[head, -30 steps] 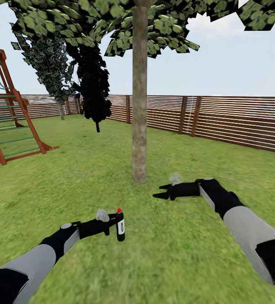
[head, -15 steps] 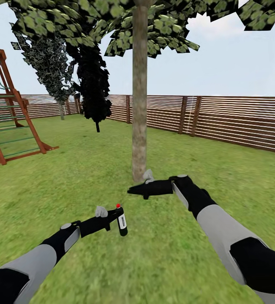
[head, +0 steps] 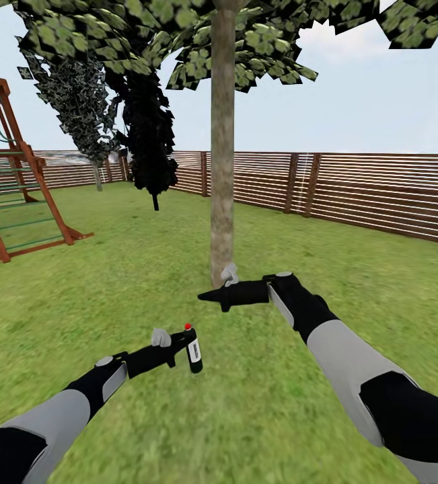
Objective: In the garden, pick up the pesticide atomizer on the floor and spray pesticide onto both trees until each tree trunk is fully covered.
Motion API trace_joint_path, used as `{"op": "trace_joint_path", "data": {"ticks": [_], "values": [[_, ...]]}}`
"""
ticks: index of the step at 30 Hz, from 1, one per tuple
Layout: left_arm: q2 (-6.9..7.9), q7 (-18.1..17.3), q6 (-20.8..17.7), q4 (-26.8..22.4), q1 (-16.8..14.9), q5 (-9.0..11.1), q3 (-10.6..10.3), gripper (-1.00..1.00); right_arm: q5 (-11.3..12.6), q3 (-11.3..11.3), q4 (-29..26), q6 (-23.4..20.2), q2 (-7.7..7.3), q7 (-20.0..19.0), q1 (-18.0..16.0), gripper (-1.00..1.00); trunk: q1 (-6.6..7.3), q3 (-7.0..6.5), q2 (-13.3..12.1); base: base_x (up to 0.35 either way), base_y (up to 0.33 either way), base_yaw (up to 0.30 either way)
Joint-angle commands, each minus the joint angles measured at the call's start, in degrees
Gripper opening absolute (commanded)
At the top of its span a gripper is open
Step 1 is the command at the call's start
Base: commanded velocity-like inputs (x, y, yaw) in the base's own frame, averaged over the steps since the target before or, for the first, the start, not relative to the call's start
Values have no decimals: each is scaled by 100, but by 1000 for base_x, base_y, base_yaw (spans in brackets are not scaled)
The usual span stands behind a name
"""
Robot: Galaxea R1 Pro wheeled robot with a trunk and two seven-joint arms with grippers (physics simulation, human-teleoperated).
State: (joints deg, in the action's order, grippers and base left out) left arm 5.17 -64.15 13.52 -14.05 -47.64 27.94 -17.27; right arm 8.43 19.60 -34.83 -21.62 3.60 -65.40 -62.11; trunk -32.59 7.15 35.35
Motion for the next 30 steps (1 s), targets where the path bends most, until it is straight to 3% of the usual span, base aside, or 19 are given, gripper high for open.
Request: {"op": "trace_joint_path", "data": {"ticks": [1,10,13,18,23,30], "values": [[-4,-1,89,24,0,1,-1,-100,1,3,1,0,0,132,0,-100,0,0,0,0,0,0],[-24,-33,379,60,0,-4,-13,-100,-3,31,12,5,13,374,1,-100,0,0,0,0,0,0],[-25,-35,387,60,0,-2,-13,-100,0,42,18,6,113,482,4,-100,0,0,0,0,0,0],[-36,-34,381,60,0,0,-16,-100,-6,112,31,7,153,603,5,-100,0,0,0,0,0,0],[-281,-29,373,38,0,-7,-29,-100,-4,156,34,12,166,611,6,-100,0,0,0,0,0,0],[-347,-28,371,34,0,-8,-18,-100,-8,160,70,18,167,608,6,-100,0,0,0,0,0,0]]}}
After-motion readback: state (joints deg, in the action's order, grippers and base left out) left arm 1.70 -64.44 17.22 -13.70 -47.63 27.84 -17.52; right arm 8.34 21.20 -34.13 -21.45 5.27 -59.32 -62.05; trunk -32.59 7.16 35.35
